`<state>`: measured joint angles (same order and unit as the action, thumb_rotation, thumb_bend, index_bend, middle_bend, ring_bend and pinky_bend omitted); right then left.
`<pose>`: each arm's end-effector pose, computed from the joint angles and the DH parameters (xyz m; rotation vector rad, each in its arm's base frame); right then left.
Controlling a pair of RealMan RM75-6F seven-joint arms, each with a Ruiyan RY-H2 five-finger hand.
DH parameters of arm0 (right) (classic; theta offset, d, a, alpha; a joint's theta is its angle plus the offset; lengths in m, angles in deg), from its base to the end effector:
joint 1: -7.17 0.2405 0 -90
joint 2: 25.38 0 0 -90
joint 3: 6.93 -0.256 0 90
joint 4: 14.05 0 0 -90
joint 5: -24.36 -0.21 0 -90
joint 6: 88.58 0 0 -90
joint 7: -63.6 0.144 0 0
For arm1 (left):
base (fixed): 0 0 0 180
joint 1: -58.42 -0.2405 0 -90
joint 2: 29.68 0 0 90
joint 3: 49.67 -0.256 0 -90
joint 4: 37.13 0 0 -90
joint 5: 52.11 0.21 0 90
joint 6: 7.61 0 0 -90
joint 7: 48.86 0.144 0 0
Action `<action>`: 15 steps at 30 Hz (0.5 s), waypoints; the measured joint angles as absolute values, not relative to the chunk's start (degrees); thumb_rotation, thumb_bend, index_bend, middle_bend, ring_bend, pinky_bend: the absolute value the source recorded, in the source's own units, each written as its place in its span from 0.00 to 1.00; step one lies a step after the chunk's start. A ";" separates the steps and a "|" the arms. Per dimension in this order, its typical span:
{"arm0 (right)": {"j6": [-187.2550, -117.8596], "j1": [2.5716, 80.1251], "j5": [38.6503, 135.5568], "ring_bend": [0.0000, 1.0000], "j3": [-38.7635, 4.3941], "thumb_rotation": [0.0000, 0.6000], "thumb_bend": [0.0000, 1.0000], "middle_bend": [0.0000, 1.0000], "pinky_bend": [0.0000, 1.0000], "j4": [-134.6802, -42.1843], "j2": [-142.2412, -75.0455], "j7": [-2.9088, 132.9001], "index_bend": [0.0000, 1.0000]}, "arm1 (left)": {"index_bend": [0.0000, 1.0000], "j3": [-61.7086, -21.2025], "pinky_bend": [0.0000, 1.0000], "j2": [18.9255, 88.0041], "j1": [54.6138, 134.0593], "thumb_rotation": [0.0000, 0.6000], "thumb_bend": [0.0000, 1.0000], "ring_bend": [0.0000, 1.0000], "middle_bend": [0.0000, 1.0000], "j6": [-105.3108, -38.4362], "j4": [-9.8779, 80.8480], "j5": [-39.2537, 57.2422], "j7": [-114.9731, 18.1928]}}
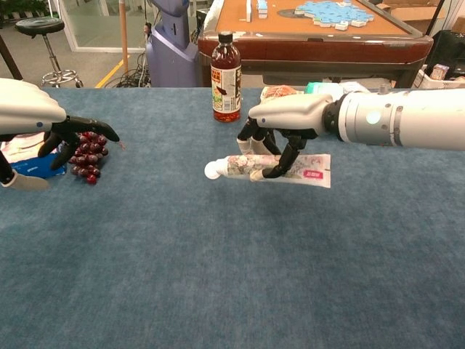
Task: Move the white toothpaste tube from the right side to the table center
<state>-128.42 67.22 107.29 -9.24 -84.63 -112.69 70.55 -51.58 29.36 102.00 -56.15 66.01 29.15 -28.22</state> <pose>-0.1034 -0.3867 -0.0363 2.3316 -0.7633 0.8527 -0.1727 0.2977 0.0836 -2.2446 -0.5409 -0.6105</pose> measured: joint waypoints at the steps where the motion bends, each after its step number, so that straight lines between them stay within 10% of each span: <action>1: -128.27 67.18 107.28 0.53 -9.26 1.00 0.34 0.61 0.36 -84.25 -112.89 70.58 0.76 | 0.08 -51.54 0.38 29.38 101.94 1.00 0.26 0.51 0.54 -56.09 66.02 29.13 -28.18; 15: -124.57 67.44 103.57 0.40 -10.96 1.00 0.25 0.45 0.30 -84.73 -112.37 66.33 0.44 | 0.08 -50.73 0.38 29.72 101.58 1.00 0.26 0.51 0.54 -55.93 66.04 28.78 -27.96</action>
<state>-124.57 67.44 103.57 -10.96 -84.73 -112.37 66.33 -50.73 29.72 101.58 -55.93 66.04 28.78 -27.96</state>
